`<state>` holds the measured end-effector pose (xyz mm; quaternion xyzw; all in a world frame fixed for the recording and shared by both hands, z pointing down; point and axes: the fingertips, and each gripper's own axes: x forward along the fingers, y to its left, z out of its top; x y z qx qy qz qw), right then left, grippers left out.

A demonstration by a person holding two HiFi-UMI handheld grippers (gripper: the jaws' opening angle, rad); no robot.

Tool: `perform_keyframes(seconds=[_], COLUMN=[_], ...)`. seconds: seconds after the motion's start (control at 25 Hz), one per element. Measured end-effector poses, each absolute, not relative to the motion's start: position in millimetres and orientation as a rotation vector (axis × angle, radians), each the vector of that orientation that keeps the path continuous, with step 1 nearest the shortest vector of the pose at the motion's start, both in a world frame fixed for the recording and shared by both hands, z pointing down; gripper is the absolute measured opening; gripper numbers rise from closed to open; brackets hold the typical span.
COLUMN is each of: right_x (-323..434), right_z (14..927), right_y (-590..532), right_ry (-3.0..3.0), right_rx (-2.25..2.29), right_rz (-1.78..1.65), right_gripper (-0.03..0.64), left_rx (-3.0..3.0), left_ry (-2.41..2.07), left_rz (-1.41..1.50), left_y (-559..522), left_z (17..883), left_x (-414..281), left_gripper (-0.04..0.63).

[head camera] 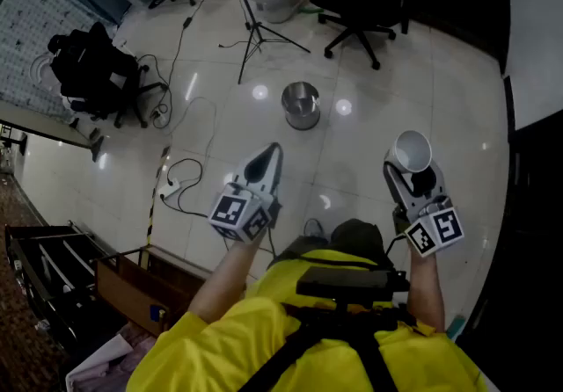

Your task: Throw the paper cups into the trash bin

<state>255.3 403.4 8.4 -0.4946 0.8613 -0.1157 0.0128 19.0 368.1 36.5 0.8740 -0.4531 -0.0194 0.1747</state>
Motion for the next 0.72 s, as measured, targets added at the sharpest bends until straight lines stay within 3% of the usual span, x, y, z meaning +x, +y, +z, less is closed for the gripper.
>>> perform_keyframes(seconds=[0.36,0.72], right_x=[194.5,125.0], right_z=[62.6,200.7], right_y=[205.9,11.7], right_ry=[2.838,3.143], right_rx=[-1.342,-1.126], right_rz=[-0.441,-0.560], right_gripper=[0.316,0.316], left_rx=[2.382,2.281], left_ry=[-1.407,-1.573], left_rz=[-0.071,0.088], left_y=[219.3,56.5], left_z=[92.8,195.8], left_x=[-28.7,-68.2], left_gripper=[-0.008,-0.008])
